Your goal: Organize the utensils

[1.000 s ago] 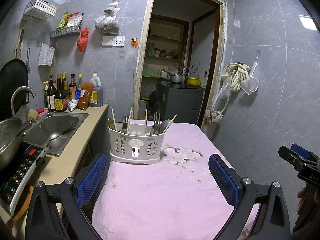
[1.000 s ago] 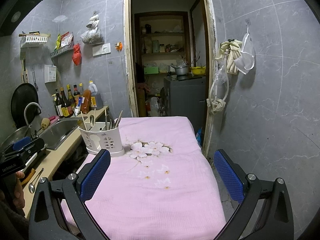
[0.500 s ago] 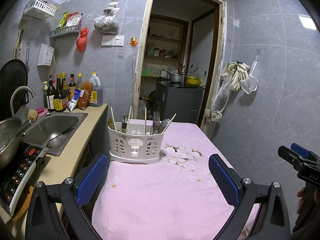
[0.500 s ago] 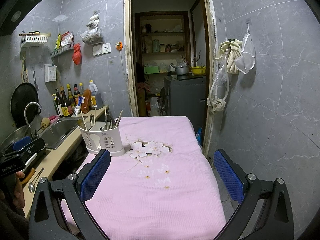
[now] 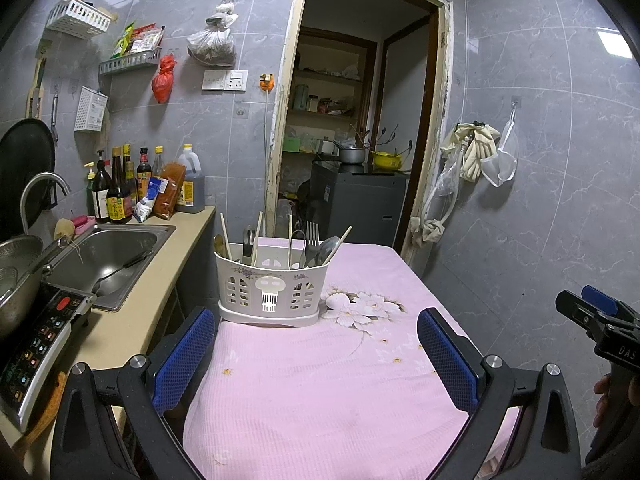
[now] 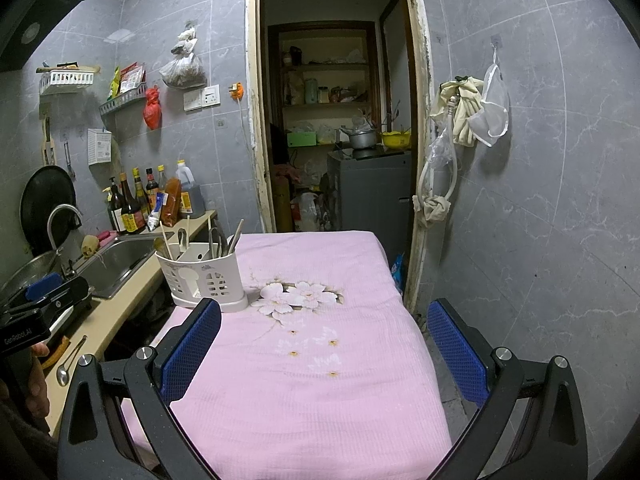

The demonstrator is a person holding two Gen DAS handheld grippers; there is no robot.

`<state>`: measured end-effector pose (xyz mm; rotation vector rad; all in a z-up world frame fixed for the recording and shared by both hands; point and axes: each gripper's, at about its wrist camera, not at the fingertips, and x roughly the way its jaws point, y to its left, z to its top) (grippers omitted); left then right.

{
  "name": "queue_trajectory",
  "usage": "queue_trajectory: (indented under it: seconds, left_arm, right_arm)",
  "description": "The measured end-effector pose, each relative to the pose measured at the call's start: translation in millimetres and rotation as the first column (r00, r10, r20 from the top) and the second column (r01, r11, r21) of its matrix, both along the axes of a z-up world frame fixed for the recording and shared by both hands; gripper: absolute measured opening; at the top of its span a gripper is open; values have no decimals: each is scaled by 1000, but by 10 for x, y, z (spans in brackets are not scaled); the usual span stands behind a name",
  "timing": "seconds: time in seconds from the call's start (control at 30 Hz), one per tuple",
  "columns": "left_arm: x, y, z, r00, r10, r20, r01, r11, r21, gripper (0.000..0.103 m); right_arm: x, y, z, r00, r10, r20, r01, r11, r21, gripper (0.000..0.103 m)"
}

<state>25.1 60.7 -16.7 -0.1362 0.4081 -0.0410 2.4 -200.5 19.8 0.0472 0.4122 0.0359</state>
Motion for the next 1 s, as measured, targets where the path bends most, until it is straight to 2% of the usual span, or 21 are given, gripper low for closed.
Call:
queue_trajectory:
  seconds: [0.63,1.0]
  left_arm:
    - [9,9,-13,1000,0,-6,0,1000,-1,102]
    - [15,17,-126,1000,-8,-26,8,1000,-12,102]
  right_arm:
    - [-2,8,13,1000,0,-3,0,1000,1,101]
    - [-5,10,28,1000,-1,-6,1,1000,1,101]
